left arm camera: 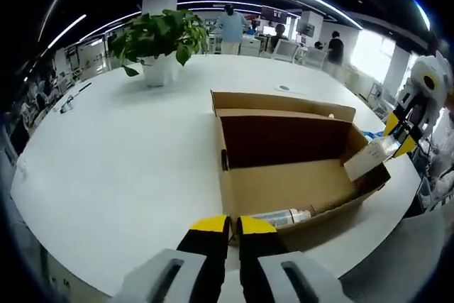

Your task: Operate the shoe box by opening the lid, removing the specified soft item, and placing it in the target area until the item is outside and the box remains undamaged.

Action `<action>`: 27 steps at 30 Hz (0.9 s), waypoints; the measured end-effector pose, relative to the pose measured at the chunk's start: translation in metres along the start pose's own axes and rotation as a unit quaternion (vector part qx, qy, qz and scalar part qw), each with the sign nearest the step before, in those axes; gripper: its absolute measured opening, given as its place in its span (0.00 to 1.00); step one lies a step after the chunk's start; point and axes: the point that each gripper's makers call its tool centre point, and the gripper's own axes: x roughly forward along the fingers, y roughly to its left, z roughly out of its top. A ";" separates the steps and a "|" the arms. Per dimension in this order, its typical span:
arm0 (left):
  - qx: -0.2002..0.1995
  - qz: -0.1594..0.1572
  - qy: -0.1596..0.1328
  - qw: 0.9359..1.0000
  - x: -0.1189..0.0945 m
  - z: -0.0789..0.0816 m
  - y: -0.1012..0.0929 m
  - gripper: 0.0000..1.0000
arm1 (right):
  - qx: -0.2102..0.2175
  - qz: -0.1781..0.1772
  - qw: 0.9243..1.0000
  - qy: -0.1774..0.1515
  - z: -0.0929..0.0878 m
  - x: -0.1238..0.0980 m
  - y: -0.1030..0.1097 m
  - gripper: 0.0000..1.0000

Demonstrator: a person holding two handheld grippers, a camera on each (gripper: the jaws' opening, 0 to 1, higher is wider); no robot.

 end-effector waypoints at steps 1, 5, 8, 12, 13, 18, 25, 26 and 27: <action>0.001 0.000 0.000 1.000 0.000 0.000 0.000 0.04 | 0.000 -0.001 1.000 -0.001 0.000 -0.003 0.000 0.15; 0.001 0.001 0.002 1.000 0.000 0.000 0.000 0.04 | -0.008 -0.007 1.000 -0.002 0.000 -0.016 0.000 0.15; 0.001 0.001 0.004 1.000 0.000 0.000 0.000 0.04 | -0.010 -0.012 1.000 -0.003 -0.001 -0.027 -0.001 0.15; -0.002 0.001 0.005 1.000 0.000 -0.001 -0.001 0.04 | -0.012 -0.019 1.000 -0.005 -0.004 -0.039 -0.005 0.15; -0.003 0.001 0.005 1.000 0.000 -0.001 -0.001 0.04 | -0.012 -0.021 1.000 -0.005 -0.005 -0.042 -0.005 0.15; 0.000 0.002 0.007 1.000 -0.001 -0.001 -0.002 0.04 | -0.010 -0.031 0.999 -0.006 -0.014 -0.061 -0.011 0.15; -0.001 0.001 0.012 1.000 -0.001 0.000 -0.003 0.04 | -0.003 -0.043 0.999 -0.001 -0.032 -0.082 -0.017 0.15; -0.002 0.001 0.012 1.000 -0.001 -0.001 -0.003 0.04 | -0.002 -0.045 0.999 -0.001 -0.034 -0.084 -0.017 0.15; -0.001 0.001 0.012 1.000 -0.001 0.000 -0.003 0.04 | -0.004 -0.047 0.999 0.001 -0.038 -0.087 -0.018 0.15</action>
